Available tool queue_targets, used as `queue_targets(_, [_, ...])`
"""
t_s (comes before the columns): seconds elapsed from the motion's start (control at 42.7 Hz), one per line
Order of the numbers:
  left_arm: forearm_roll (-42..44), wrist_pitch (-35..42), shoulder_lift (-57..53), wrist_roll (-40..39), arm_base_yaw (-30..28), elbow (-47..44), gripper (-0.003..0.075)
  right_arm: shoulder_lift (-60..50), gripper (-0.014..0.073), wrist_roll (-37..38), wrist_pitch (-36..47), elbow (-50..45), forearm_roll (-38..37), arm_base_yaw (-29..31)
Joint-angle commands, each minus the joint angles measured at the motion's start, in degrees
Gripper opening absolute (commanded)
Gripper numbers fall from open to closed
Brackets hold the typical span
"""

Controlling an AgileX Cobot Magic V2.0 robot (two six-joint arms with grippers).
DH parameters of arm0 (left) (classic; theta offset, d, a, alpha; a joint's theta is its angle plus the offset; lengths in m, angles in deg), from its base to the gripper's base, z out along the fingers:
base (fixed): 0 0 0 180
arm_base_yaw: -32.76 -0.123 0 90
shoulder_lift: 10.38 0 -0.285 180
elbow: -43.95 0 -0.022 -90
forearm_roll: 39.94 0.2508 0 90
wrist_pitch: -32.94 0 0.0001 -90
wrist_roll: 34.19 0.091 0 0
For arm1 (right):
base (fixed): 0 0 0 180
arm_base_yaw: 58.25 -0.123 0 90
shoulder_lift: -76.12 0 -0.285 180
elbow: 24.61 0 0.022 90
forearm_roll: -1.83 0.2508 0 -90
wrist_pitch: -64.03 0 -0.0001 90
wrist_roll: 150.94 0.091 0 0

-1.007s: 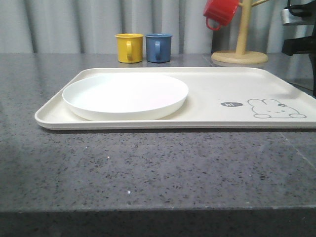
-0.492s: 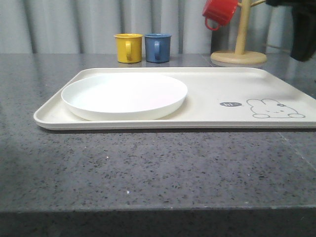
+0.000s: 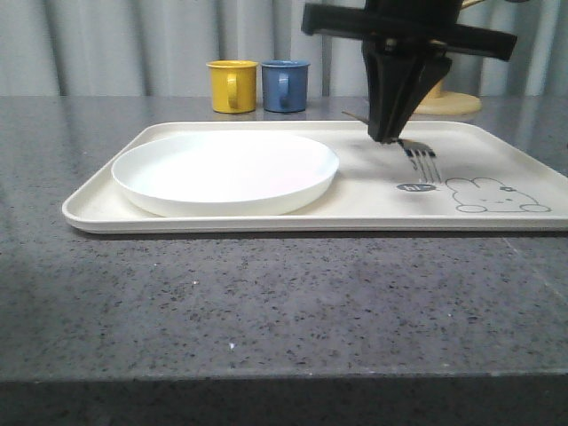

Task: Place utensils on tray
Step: 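Carry the fork with the right gripper onto the tray beside the plate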

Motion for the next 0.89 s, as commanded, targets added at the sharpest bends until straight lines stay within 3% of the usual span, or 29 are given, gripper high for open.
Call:
queue_targets(0.0, [-0.53, 3.78, -0.14, -0.81, 0.47, 1.51, 0.0438, -1.42, -0.0062, 4.56, 1.31, 2.11, -0.03, 0.2])
queue_targets(0.187, [-0.53, 3.78, -0.14, -0.81, 0.47, 1.51, 0.0438, 0.46, -0.0017, 5.89, 1.85, 2.11, 0.25, 0.2])
queue_targets(0.398, [-0.53, 3.78, -0.14, -0.81, 0.47, 1.51, 0.0438, 0.33, 0.0292, 5.26, 3.18, 2.15, 0.04, 0.2])
queue_targets(0.445, [-0.53, 3.78, -0.14, -0.81, 0.47, 1.51, 0.0438, -0.03, 0.0321, 4.23, 2.99, 2.3, -0.55, 0.2])
queue_targets(0.655, [-0.53, 3.78, -0.14, -0.81, 0.47, 1.51, 0.0438, -7.11, 0.0323, -6.68, -1.56, 2.06, -3.65, 0.2])
queue_targets(0.866, [-0.53, 3.78, -0.14, -0.81, 0.47, 1.51, 0.0438, -15.24, 0.0323, -10.21, -6.12, 1.05, -12.74, 2.5])
